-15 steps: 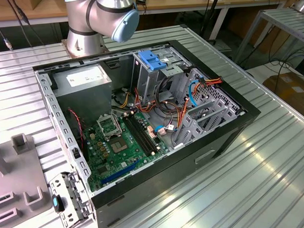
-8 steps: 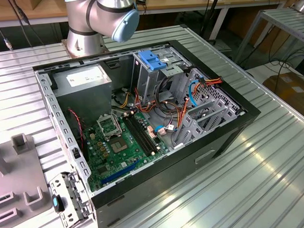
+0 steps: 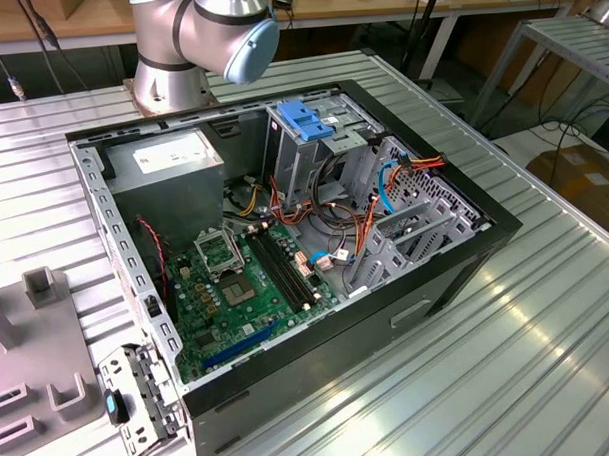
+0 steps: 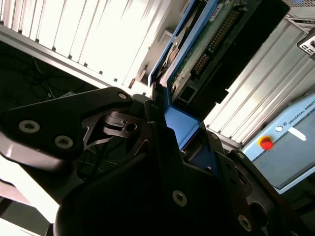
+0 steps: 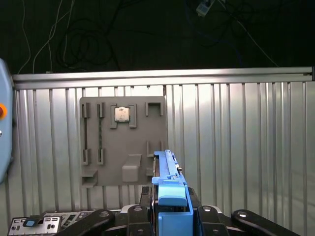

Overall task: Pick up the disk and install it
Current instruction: 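Pick up the disk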

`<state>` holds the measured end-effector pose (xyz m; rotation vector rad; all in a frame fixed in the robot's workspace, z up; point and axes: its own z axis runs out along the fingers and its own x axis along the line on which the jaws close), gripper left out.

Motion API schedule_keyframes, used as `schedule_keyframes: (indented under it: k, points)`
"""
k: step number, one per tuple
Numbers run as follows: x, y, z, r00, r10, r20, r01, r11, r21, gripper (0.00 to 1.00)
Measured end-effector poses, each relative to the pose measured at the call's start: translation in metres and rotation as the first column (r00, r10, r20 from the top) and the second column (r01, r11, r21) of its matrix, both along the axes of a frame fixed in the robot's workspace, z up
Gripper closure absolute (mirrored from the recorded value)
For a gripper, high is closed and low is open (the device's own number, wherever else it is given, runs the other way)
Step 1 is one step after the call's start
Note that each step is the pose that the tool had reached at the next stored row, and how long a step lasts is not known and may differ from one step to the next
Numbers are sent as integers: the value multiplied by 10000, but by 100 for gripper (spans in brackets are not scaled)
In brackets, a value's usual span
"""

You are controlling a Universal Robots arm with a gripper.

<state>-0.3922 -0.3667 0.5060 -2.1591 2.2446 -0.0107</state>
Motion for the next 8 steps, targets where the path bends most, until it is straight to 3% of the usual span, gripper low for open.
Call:
schedule_keyframes:
  k: [8]
  points:
    - [47, 0, 0, 10000, 0, -1, 0, 10000, 3, 63]
